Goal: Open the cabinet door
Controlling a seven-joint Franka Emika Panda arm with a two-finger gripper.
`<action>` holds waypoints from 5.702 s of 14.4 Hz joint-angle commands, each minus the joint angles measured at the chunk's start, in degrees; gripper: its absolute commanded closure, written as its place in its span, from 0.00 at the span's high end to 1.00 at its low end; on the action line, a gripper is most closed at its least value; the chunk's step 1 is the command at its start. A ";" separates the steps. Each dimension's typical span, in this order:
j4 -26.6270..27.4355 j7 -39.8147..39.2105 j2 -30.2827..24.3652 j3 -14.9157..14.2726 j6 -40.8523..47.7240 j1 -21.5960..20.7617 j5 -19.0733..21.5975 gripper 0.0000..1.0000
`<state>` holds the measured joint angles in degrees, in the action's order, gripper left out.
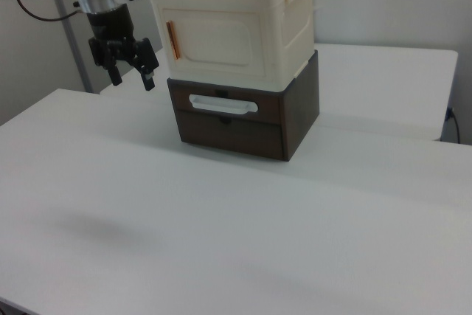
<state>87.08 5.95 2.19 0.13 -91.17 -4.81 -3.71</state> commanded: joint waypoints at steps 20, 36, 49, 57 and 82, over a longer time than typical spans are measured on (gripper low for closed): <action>-12.20 8.72 18.11 0.31 -42.50 -4.86 -7.53 1.00; -11.24 8.64 19.87 0.31 -47.79 -5.65 -12.37 0.33; -8.77 8.02 11.62 0.22 -18.75 -5.12 -7.20 0.68; -9.65 0.12 3.00 -0.48 -5.43 -4.86 -5.18 1.00; -6.06 -4.11 5.46 -3.56 -4.47 -1.43 -0.68 1.00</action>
<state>77.76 3.22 9.38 -3.01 -98.77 -4.86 -5.15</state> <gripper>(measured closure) 0.000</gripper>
